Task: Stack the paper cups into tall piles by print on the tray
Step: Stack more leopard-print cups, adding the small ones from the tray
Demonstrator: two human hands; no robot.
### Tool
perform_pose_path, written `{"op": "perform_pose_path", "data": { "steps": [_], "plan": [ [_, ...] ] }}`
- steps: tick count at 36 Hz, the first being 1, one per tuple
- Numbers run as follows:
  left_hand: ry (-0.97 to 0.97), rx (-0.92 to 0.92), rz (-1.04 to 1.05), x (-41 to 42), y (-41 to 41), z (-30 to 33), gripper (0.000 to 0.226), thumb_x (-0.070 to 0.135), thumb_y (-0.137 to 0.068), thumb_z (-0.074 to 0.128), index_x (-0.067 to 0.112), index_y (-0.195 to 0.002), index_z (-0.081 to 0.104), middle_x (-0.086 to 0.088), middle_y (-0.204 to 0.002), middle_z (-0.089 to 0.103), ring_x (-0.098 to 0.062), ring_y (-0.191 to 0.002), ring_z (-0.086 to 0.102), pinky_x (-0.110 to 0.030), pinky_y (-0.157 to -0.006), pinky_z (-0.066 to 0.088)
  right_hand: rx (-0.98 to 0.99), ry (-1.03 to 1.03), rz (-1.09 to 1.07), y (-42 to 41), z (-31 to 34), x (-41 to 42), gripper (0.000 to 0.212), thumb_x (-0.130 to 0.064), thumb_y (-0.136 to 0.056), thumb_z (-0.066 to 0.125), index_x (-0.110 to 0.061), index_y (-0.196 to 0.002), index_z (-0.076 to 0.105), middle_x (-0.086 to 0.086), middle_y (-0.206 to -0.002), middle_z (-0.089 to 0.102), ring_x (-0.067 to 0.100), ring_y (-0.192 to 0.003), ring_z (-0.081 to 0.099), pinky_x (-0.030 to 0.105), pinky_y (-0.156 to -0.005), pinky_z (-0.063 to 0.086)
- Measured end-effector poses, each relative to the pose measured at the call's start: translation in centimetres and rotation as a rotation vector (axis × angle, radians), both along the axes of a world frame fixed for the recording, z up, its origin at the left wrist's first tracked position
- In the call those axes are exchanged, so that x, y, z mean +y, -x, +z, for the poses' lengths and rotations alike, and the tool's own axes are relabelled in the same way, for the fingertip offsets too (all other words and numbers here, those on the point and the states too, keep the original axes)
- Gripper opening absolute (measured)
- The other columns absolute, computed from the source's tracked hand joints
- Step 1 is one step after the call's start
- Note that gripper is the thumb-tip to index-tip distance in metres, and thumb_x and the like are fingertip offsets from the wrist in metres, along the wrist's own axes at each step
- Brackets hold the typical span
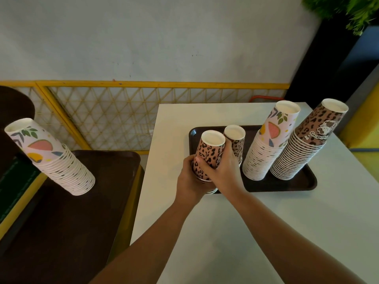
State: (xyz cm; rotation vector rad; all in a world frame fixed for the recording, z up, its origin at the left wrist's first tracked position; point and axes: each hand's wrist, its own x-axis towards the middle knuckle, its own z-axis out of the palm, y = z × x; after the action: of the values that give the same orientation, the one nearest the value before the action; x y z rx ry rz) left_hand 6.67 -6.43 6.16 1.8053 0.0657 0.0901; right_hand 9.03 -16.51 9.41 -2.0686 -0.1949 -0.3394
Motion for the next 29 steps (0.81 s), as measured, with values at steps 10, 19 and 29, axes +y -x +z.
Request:
{"op": "perform_pose_path", "data": {
  "steps": [10,19,29],
  "plan": [
    [-0.106,0.053,0.031,0.1,0.0,-0.6,0.087,0.021,-0.054,0.09,0.021,-0.128,0.044,0.01,-0.115,0.061,-0.006,-0.102,0.059,-0.019,-0.086,0.052,-0.044,-0.027,-0.019,-0.6,1.9,-0.6,0.075,-0.031,-0.076,0.073,-0.007,-0.134,0.031,0.003,-0.125,0.051,0.008,-0.111,0.048,0.018,-0.087,0.039],
    [-0.111,0.027,0.039,0.1,0.1,-1.0,0.08,0.024,-0.052,0.09,0.022,-0.121,0.05,0.013,-0.108,0.063,-0.003,-0.098,0.06,-0.001,-0.072,0.043,-0.265,-0.167,-0.099,-2.0,6.6,-1.6,0.07,-0.035,-0.072,0.073,-0.002,-0.124,0.037,-0.008,-0.109,0.049,-0.015,-0.096,0.047,-0.003,-0.077,0.038],
    [-0.093,0.027,0.024,-0.1,0.5,-1.5,0.074,0.023,-0.053,0.09,0.028,-0.114,0.048,0.019,-0.102,0.06,0.002,-0.094,0.059,-0.005,-0.074,0.047,-0.404,-0.26,-0.304,-4.1,9.1,-3.6,0.073,-0.046,-0.074,0.067,-0.009,-0.126,0.031,0.0,-0.12,0.047,0.01,-0.111,0.048,0.005,-0.09,0.038]
  ]
}}
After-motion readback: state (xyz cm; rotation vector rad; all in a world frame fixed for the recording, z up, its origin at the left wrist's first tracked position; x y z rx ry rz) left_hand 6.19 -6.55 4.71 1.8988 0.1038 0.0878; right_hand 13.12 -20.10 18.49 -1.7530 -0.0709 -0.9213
